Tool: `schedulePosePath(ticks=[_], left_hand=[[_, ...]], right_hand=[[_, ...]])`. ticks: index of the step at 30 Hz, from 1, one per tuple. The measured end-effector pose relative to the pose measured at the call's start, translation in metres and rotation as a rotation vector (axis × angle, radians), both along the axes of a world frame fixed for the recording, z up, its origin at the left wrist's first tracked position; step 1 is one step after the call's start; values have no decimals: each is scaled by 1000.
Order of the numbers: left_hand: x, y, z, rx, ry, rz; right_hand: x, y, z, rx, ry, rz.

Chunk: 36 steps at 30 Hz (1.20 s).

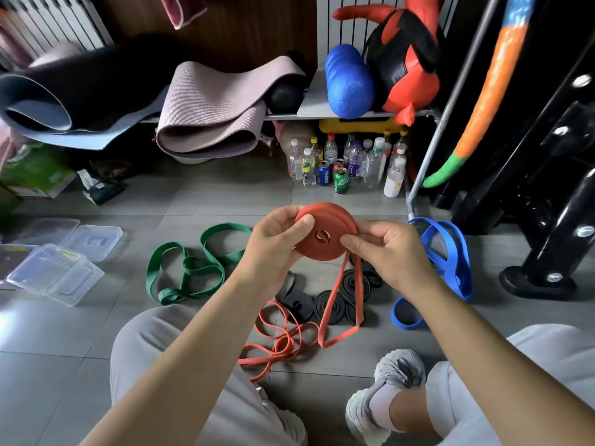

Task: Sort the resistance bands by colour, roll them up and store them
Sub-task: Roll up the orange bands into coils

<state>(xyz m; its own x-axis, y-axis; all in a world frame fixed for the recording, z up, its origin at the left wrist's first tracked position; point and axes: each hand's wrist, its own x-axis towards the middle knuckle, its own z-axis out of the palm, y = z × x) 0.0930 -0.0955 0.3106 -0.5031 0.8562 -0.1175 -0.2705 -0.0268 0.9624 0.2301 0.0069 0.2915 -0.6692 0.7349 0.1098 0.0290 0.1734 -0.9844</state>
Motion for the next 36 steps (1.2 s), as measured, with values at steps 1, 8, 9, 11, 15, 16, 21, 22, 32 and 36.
schedulePosePath(ticks=[1, 8, 9, 11, 15, 16, 21, 22, 32, 36], left_hand=[[-2, -1, 1, -45, 138, -4], [-8, 7, 24, -290, 1110, -219], [-8, 9, 26, -302, 1134, -211], [-9, 11, 28, -285, 1139, -184], [-11, 9, 23, -178, 883, -72], [-11, 8, 20, -154, 812, -39], [-5, 1, 11, -77, 444, 111], [-3, -1, 9, -62, 315, 126], [-7, -5, 17, -330, 1197, -192], [-5, 2, 22, -435, 1341, -284]], right_hand=[[1, 2, 0, 17, -28, 13], [-2, 5, 4, 215, -217, 112], [-2, 5, 5, 189, -191, 107], [0, 4, 6, 109, -129, 92], [5, 2, 3, -24, -69, 75], [6, 2, 2, -36, -64, 66], [6, 0, -1, -22, -54, -6], [6, 0, -2, -26, -51, -26], [1, 5, 5, 251, -307, 109], [-3, 3, 5, 294, -308, 87]])
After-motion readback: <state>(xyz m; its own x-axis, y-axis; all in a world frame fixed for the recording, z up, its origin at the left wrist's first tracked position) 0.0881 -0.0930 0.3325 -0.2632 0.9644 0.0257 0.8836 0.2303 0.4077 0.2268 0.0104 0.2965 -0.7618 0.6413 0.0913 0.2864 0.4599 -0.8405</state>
